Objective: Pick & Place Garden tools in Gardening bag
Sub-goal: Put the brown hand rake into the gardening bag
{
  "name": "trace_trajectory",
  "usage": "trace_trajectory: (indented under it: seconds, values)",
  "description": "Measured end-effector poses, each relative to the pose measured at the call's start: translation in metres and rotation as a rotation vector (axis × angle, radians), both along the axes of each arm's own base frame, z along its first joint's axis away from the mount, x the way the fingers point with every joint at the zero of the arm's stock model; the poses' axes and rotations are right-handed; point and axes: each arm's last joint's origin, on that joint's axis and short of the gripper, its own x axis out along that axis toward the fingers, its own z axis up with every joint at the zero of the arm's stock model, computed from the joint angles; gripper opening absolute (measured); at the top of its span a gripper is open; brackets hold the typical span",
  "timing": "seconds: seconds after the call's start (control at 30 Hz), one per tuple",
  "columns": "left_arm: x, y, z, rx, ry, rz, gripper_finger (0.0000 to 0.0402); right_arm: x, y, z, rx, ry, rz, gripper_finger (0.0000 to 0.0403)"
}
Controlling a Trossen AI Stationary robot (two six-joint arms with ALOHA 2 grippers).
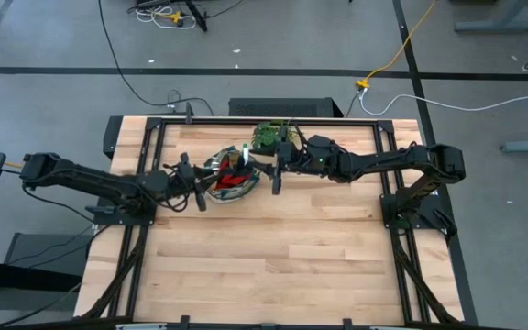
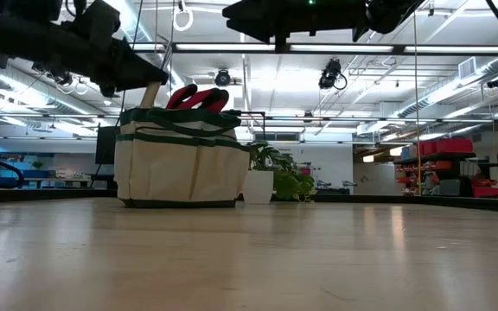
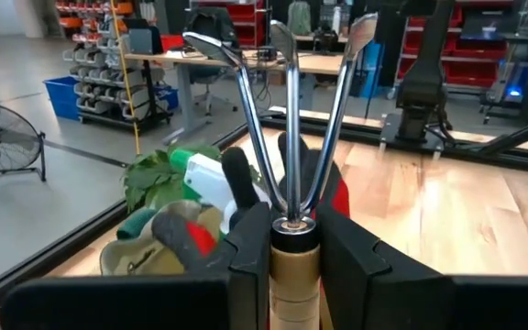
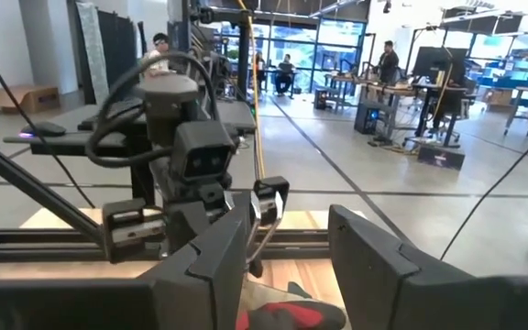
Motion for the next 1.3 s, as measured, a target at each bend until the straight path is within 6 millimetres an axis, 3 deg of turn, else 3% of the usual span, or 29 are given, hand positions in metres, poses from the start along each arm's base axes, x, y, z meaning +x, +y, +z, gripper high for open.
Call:
trace_trajectory:
  seconds: [0.33, 0.73, 1.3]
  values:
    - [-0.007, 0.0, -0.018, -0.008, -0.026, -0.006, 0.0071, 0.0, 0.0, 0.001, -0.001, -0.006, 0.0, 0.0155]
    - [-0.007, 0.0, -0.018, -0.024, -0.033, -0.005, 0.0096, 0.0, 0.0, 0.001, -0.002, -0.014, 0.0, 0.0155]
    - [-0.007, -0.001, -0.018, -0.015, -0.029, -0.041, 0.0099, 0.0, 0.0, 0.001, -0.002, -0.015, 0.0, 0.0155]
